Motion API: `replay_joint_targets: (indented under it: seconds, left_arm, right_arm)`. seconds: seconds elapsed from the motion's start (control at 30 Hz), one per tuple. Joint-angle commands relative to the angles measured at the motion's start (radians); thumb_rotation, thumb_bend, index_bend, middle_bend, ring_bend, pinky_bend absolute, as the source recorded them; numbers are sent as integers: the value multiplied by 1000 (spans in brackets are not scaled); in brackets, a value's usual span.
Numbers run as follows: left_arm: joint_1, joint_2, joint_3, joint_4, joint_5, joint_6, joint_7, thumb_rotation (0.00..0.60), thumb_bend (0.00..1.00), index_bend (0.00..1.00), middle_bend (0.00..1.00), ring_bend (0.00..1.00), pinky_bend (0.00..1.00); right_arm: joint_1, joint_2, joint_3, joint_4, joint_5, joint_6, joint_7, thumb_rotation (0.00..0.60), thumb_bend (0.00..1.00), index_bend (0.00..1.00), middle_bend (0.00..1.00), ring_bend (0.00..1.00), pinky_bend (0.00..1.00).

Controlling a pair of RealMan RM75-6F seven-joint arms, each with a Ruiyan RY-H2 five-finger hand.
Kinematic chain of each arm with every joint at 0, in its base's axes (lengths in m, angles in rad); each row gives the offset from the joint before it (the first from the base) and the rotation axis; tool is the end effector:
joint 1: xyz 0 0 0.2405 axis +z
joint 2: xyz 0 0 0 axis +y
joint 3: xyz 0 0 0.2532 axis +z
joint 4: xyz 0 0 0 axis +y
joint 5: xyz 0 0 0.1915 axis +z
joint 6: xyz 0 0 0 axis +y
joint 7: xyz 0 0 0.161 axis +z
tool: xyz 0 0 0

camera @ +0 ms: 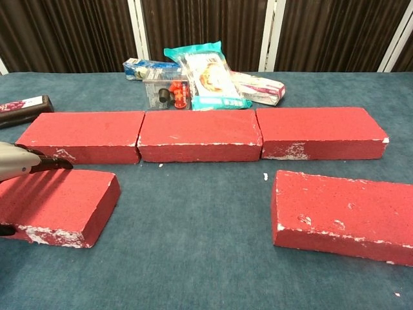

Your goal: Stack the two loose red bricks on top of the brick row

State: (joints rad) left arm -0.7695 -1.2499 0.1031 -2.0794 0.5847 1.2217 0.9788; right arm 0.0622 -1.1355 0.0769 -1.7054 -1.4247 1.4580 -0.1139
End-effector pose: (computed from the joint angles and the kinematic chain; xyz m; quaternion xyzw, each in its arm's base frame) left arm -0.1922 0.2622 0.0478 -0.7942 -0.3660 -0.0887 0.4768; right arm -0.2971 -0.1928 0.1655 0.5728 -0.4121 0.3679 0.6056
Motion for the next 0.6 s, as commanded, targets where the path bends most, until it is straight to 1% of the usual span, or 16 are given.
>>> replay_joint_targets:
  seconds: [0.03, 0.1, 0.23, 0.33, 0.5, 0.6]
  left_arm:
    - [-2, 1, 2, -1, -3, 3, 0, 600, 229, 0, 131, 0, 42]
    - [-2, 1, 4, -1, -3, 5, 0, 600, 235, 4, 146, 0, 43]
    - [-3, 3, 8, 0, -5, 12, 0, 600, 240, 56, 173, 0, 45]
    - [-4, 10, 9, -4, -8, 18, 0, 600, 244, 69, 190, 0, 45]
    - [5, 54, 15, -46, 18, 49, -11, 600, 244, 68, 190, 0, 45]
    - [12, 105, 17, -96, 40, 83, -15, 600, 243, 68, 187, 0, 45]
  right_arm:
    - [0, 0, 0, 0, -1, 0, 0, 600, 712, 238, 78, 7, 0]
    - [0, 0, -1, 0, -1, 0, 1, 600, 712, 239, 78, 7, 0]
    - [-1, -1, 1, 0, -1, 3, 3, 600, 712, 241, 78, 7, 0]
    - [-1, -1, 1, 1, -1, 4, 3, 600, 712, 241, 78, 7, 0]
    - [-1, 0, 0, 0, 1, 2, 4, 600, 712, 241, 78, 7, 0]
    - [-1, 2, 0, 0, 0, 2, 7, 600, 712, 241, 78, 7, 0]
